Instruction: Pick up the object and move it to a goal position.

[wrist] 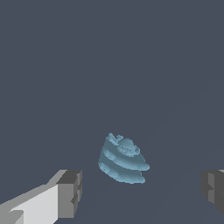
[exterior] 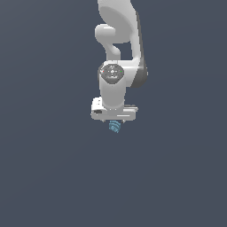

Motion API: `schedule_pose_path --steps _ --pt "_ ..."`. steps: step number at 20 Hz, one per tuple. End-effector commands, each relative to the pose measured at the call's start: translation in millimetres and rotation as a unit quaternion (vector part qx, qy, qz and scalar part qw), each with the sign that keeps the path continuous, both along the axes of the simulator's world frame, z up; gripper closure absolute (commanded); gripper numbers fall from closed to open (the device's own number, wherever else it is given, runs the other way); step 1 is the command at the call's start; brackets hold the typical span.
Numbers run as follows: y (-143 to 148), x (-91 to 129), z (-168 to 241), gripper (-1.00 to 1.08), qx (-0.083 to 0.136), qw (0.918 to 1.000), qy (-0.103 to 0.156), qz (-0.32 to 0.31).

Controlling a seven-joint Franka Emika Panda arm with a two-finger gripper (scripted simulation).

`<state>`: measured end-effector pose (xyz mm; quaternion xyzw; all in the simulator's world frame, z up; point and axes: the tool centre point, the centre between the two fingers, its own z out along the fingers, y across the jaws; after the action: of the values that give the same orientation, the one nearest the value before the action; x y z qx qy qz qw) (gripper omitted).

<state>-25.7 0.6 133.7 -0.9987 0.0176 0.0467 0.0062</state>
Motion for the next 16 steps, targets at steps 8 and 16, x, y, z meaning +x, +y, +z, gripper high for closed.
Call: schedule_pose_path --steps 8,16 --pt "1.0 -1.7 -2.9 -0.92 -0.001 0.9999 -0.003 -0.011" --pt "3.6 -10.3 -16.1 -0.92 -0.007 0.9979 -0.015 -0.062"
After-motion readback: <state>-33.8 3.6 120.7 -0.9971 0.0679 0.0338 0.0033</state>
